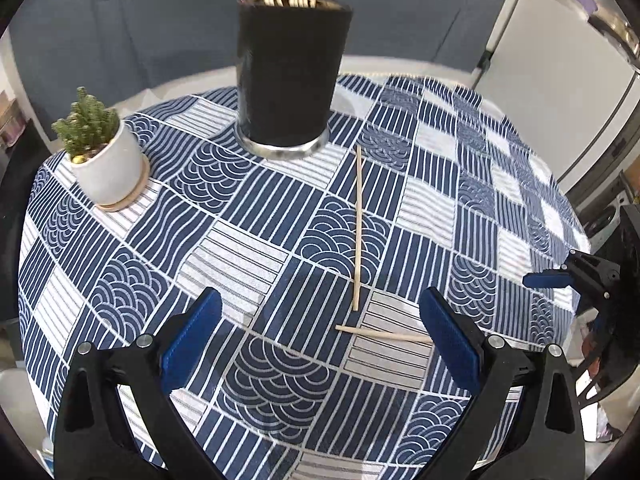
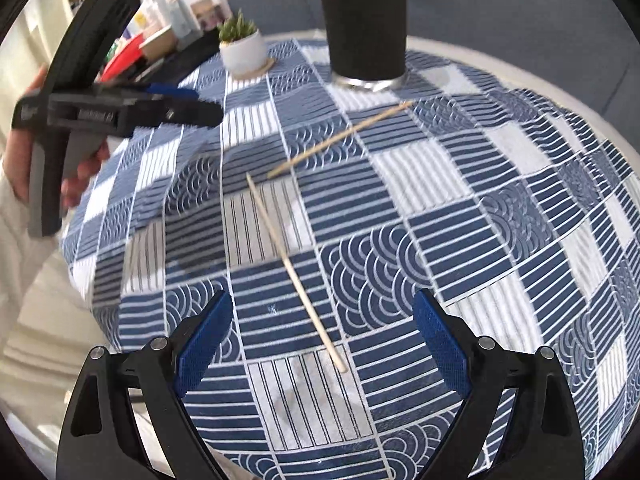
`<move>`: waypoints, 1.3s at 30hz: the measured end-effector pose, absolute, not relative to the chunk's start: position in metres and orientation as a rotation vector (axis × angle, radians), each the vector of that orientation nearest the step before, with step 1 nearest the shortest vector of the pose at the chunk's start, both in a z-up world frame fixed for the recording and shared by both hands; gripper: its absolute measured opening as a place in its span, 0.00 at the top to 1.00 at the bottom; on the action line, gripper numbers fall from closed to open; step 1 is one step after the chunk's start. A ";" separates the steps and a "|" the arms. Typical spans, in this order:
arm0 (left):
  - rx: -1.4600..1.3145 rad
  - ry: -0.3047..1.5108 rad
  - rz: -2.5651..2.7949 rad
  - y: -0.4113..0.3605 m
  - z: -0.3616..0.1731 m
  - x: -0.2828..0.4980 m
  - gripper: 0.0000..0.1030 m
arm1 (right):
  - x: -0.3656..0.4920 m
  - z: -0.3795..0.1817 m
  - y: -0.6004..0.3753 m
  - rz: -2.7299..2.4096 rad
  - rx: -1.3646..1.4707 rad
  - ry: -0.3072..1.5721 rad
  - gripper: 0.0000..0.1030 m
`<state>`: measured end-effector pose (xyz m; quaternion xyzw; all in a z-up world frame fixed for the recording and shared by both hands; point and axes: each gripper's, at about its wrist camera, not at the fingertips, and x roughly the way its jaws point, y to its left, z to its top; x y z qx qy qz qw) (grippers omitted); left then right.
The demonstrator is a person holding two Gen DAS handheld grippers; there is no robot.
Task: Organize utensils
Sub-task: 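Move both tools back down toward the last two wooden sticks, then close the left gripper on one stick while the right gripper closes on the other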
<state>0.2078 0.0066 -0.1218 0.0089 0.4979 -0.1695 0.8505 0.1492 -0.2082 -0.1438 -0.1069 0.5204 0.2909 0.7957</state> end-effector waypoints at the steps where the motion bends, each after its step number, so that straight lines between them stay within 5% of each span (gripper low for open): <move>1: 0.027 1.059 -0.359 0.003 -0.125 0.212 0.06 | 0.150 -0.147 -0.208 0.633 -0.233 1.127 0.16; 31: 0.149 1.237 -0.472 -0.077 -0.185 0.317 0.06 | 0.189 -0.182 -0.173 0.750 -0.504 1.164 0.17; 39: 0.273 1.173 -0.406 -0.092 -0.193 0.318 0.05 | 0.185 -0.176 -0.168 0.744 -0.507 1.125 0.49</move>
